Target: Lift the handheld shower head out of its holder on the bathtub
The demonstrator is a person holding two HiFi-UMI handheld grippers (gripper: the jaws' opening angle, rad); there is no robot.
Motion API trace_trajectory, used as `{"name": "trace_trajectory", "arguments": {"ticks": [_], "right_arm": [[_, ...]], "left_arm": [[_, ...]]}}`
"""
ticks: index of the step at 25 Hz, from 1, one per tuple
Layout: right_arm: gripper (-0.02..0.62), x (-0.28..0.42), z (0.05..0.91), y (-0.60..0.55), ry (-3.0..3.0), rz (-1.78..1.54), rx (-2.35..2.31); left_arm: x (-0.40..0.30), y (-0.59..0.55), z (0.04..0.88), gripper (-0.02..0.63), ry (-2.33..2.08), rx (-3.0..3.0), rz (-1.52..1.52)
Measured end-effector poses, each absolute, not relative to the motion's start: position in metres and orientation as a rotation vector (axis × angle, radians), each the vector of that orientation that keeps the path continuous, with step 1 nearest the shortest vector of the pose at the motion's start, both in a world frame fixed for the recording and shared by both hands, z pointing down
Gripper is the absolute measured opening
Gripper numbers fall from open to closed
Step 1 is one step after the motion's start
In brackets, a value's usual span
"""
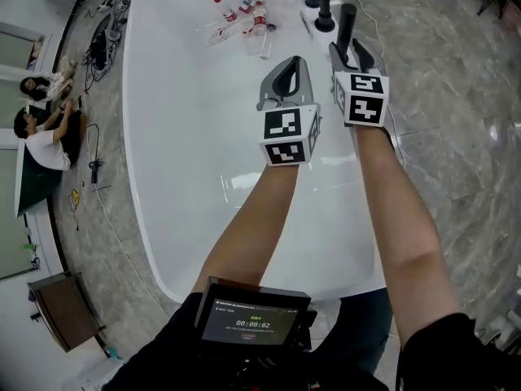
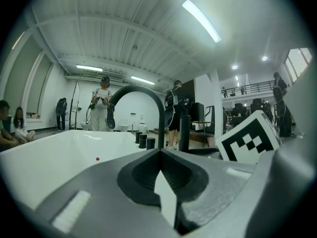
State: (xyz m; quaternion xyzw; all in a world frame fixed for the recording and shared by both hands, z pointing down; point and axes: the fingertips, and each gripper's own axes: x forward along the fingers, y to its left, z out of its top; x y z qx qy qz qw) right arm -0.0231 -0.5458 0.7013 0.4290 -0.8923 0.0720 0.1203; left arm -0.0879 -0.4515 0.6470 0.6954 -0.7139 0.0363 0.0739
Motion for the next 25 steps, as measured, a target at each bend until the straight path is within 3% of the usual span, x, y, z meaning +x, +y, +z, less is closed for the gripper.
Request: {"name": "trace_trajectory", "arguments": {"ticks": [4,5,14,25], "right_arm": [[0.207,-0.029,0.708,-0.554,-2.597,0.223,1.24],[0.151,-0.029,0.708,-0.555,-2.591,0.212,1.243],[0.149,-0.025,0.698,-0.549,-2.567,0.212,1.26],[0.149,-0.011,0.594,-0.509,-2.532,0.188,1.36]], "left_arm": [[-0.093,-0.451,0.652,0.001,-2.154,2.068,0.108],[-0.094,-0.451,0.653,0.0,-2.155,2.064,0.106],[-0.091,-0.453,0.64,0.001,-2.12,2.078,0.116],[-0.084,-0.434,0.533,0.0,-2.049,2.178,0.053]]}}
